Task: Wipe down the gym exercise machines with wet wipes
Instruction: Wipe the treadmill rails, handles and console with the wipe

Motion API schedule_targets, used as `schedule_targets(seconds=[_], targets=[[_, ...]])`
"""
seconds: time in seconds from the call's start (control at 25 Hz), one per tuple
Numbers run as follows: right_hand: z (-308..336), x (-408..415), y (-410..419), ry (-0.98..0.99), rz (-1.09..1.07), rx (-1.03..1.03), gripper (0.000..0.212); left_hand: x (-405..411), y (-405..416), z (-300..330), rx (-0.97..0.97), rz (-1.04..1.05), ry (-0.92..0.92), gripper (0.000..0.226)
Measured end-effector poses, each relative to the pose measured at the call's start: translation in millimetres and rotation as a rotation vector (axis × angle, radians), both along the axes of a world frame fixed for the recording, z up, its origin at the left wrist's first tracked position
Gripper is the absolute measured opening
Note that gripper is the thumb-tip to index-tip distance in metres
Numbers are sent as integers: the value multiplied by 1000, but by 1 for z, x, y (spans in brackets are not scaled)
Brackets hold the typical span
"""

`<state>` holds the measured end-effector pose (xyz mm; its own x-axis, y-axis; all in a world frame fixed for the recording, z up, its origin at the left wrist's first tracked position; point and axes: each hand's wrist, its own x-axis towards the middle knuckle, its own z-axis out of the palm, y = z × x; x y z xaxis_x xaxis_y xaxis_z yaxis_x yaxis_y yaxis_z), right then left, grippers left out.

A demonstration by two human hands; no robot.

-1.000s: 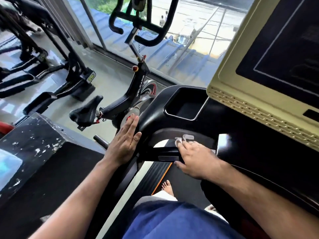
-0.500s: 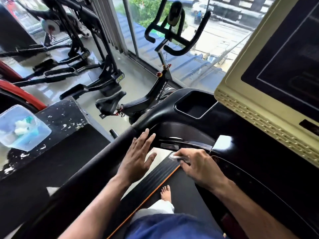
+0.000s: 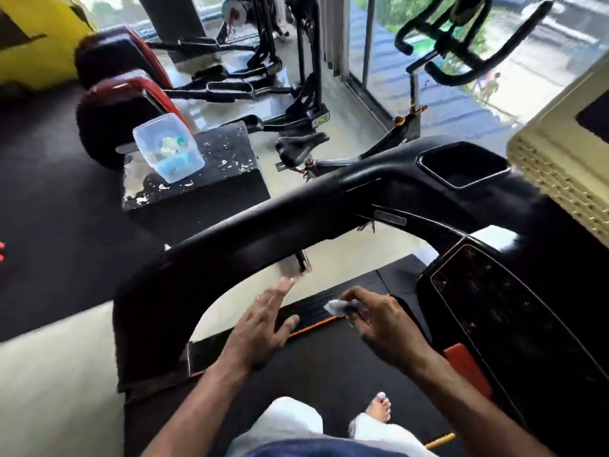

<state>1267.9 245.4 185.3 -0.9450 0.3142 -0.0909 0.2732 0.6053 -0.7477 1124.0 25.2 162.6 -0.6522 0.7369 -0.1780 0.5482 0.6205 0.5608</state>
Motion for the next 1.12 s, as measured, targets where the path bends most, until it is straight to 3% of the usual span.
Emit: schedule_targets(seconds=[0.2,0.32,0.52,0.76,1.12], targets=[[7,-58,-100,60,286,88,7,6,-139,0,-39,264,-51,68],[12,-98,-193,81,457,66,22,20,-243,-2,-51,443,-73,64],[8,-143,-353,124,752,54,6,45,-401,-7,19,788,-122,62],[2,-179,-486,65,869,32,25,74,-517,-8,141,1095,-147,45],[-8,-275,-678,134,1101,-21,12,36,-690,-36,210,1316,-188,40]])
